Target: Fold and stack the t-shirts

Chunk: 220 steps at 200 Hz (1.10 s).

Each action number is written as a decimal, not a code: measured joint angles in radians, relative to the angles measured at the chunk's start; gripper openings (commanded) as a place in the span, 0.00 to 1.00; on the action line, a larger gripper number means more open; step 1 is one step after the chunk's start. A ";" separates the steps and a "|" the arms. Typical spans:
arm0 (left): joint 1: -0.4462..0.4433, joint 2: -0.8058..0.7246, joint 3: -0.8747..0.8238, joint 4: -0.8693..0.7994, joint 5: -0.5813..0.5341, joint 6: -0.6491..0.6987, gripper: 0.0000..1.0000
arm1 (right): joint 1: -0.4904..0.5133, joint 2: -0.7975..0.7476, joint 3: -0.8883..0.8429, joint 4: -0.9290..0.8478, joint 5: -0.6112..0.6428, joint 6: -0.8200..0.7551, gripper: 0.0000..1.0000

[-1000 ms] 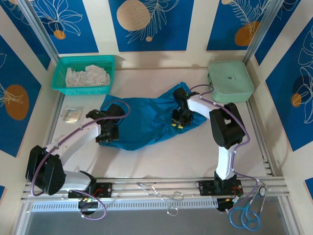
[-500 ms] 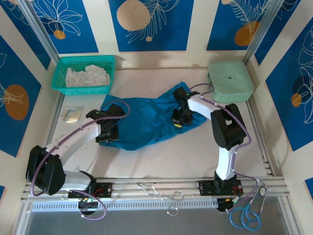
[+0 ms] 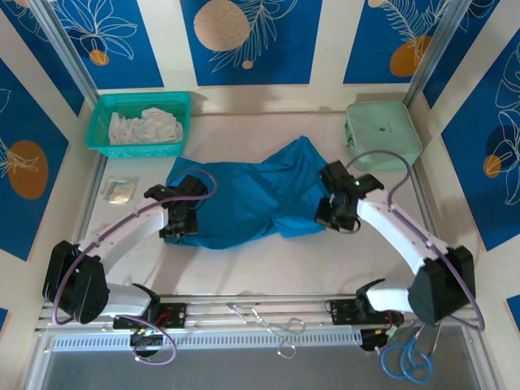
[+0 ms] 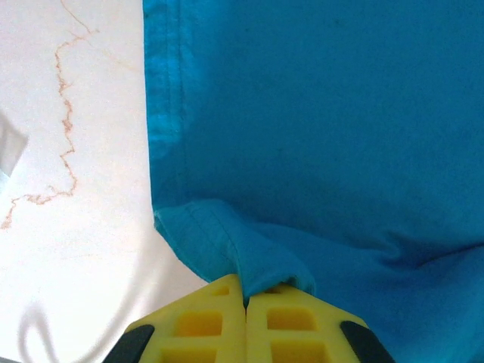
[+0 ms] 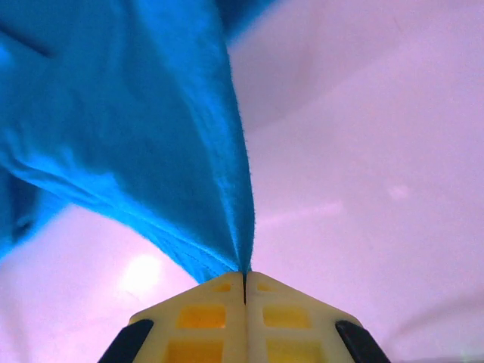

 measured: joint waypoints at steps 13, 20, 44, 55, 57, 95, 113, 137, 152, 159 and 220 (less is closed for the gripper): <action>0.000 0.000 -0.009 0.013 -0.001 0.000 0.00 | -0.001 -0.063 -0.055 -0.055 0.001 0.023 0.00; 0.000 0.002 -0.013 0.022 -0.002 0.000 0.00 | -0.004 -0.090 -0.070 -0.081 0.001 0.034 0.00; 0.000 0.009 -0.026 0.049 -0.002 0.001 0.00 | -0.021 -0.139 -0.071 -0.154 0.004 0.064 0.00; 0.000 0.010 -0.033 0.056 -0.002 0.004 0.00 | -0.025 -0.144 -0.056 -0.195 0.013 0.075 0.00; 0.000 0.010 -0.034 0.059 -0.002 0.005 0.00 | -0.026 -0.144 -0.051 -0.203 0.016 0.076 0.00; 0.000 0.009 -0.064 0.085 -0.002 0.008 0.00 | -0.030 -0.160 0.022 -0.320 0.050 0.100 0.00; 0.000 0.009 -0.077 0.095 0.001 0.009 0.00 | -0.030 -0.165 0.003 -0.341 0.048 0.114 0.00; 0.000 0.009 -0.089 0.109 0.016 0.020 0.00 | -0.022 -0.159 -0.074 -0.331 0.031 0.140 0.00; 0.000 0.009 -0.097 0.111 0.028 0.026 0.00 | -0.011 -0.146 -0.114 -0.326 0.026 0.159 0.00; 0.000 0.009 -0.100 0.111 0.033 0.027 0.00 | -0.006 -0.138 -0.123 -0.325 0.027 0.169 0.01; 0.000 -0.060 -0.140 0.070 0.084 0.009 0.00 | 0.019 -0.041 -0.127 -0.262 0.032 0.203 0.38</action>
